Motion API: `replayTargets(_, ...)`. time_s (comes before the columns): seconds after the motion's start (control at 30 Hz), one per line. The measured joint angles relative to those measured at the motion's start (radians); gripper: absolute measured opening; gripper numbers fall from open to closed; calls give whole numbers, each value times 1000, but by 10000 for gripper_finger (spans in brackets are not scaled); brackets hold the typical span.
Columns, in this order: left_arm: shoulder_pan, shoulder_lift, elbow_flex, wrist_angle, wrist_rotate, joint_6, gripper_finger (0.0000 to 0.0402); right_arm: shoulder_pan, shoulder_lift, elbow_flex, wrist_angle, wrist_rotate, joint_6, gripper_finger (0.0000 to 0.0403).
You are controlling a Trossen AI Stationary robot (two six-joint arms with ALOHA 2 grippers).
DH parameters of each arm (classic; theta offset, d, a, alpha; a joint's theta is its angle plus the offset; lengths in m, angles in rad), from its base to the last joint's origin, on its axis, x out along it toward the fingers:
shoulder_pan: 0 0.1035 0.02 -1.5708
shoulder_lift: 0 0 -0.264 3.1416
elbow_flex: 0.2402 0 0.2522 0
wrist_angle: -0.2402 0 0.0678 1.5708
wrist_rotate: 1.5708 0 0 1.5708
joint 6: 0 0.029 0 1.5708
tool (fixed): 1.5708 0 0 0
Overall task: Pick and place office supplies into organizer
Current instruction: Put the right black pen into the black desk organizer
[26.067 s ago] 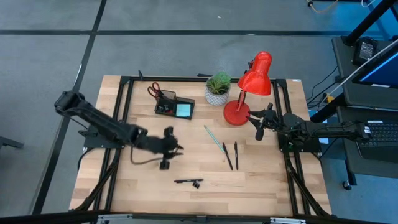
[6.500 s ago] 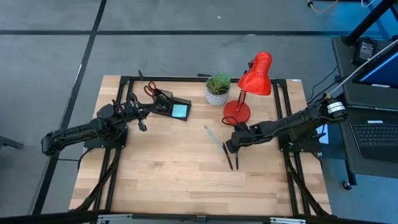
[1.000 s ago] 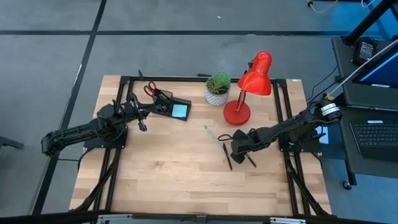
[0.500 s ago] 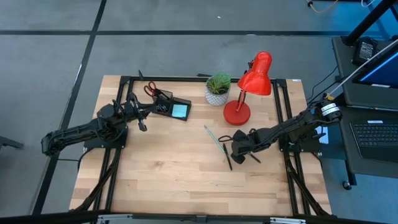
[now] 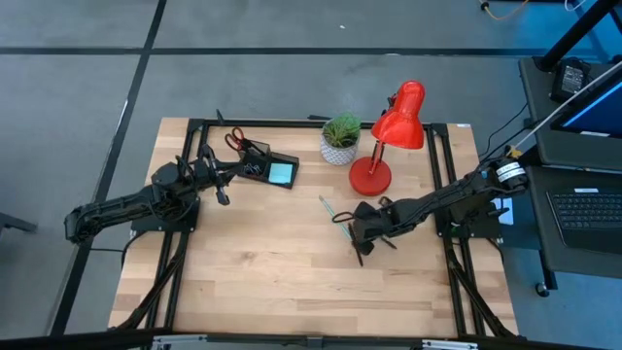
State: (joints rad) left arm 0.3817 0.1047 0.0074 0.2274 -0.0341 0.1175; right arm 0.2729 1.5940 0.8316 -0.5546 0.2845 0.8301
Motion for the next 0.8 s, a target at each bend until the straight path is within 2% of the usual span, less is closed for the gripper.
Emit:
replayTargets(0.13,0,0,0,0,0,0,31,1,1,54,-6,35,-58,42)
replayTargets(0.27,0,0,0,0,0,0,31,1,-1,107,2,115,-124,42)
replayTargets(0.4,0,0,0,0,0,1,31,0,-2,162,89,174,-223,43)
replayTargets(0.7,0,0,0,-1,0,-27,31,-59,-3,176,602,178,-552,43)
replayTargets(0.8,-1,0,0,-7,41,-75,35,-84,-3,176,778,154,-670,43)
